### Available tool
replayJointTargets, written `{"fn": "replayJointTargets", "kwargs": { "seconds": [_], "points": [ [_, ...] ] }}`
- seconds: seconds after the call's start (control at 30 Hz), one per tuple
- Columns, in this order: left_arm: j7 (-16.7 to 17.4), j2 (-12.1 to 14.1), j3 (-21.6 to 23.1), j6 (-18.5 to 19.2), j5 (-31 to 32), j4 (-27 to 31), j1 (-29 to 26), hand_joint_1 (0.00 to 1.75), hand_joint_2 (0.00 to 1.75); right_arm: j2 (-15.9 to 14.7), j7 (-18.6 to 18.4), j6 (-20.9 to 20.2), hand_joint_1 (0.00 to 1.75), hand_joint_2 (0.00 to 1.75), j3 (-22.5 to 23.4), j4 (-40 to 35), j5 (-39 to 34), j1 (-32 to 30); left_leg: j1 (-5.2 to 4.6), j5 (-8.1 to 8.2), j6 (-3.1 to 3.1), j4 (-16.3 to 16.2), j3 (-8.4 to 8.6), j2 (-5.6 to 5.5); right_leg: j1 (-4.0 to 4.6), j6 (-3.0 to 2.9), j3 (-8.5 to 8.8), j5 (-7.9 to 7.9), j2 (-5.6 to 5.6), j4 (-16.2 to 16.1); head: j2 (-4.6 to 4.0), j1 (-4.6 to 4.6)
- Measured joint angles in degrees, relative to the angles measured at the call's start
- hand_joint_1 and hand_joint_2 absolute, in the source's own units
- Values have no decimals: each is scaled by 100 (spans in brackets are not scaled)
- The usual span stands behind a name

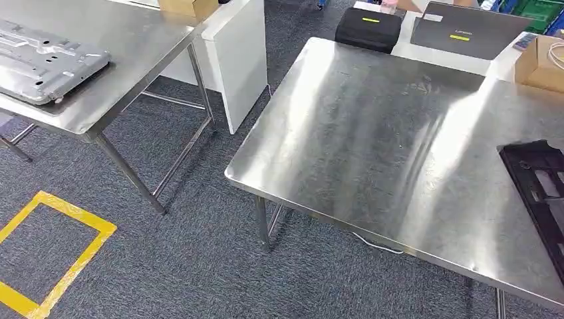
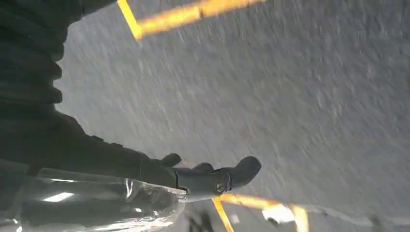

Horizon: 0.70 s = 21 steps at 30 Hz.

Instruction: Take the parts from the cabinet and place them on the table.

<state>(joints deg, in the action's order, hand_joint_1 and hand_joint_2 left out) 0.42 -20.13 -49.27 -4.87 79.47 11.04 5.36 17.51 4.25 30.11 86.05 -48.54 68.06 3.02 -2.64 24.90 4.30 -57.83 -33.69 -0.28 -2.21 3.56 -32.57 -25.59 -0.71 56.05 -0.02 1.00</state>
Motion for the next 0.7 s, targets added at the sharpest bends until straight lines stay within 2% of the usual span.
{"fn": "replayJointTargets", "kwargs": {
  "seconds": [0.2,0.4,0.5,0.7],
  "points": [
    [4,-37,20,-61,-9,0,11,0,0,-348,1043,-87,0,175,142,1273,-1208,138,0,0,0,0,2,0,0,0,5,0,0,-7,0,0],
    [42,-37,63,-123,-4,0,12,0,0,-525,1686,-299,0,175,168,2012,-1687,191,0,0,0,0,2,0,0,0,6,1,0,-8,0,0],
    [31,-33,79,-120,2,0,16,0,0,-595,1790,-216,0,175,179,2271,-1961,225,0,0,0,0,3,0,0,0,6,0,-1,-10,0,-2],
    [118,57,170,-85,129,2,19,0,0,-547,1766,143,0,175,243,2560,-3035,249,1,0,0,1,2,0,0,0,9,0,0,-11,0,-2]
  ]
}}
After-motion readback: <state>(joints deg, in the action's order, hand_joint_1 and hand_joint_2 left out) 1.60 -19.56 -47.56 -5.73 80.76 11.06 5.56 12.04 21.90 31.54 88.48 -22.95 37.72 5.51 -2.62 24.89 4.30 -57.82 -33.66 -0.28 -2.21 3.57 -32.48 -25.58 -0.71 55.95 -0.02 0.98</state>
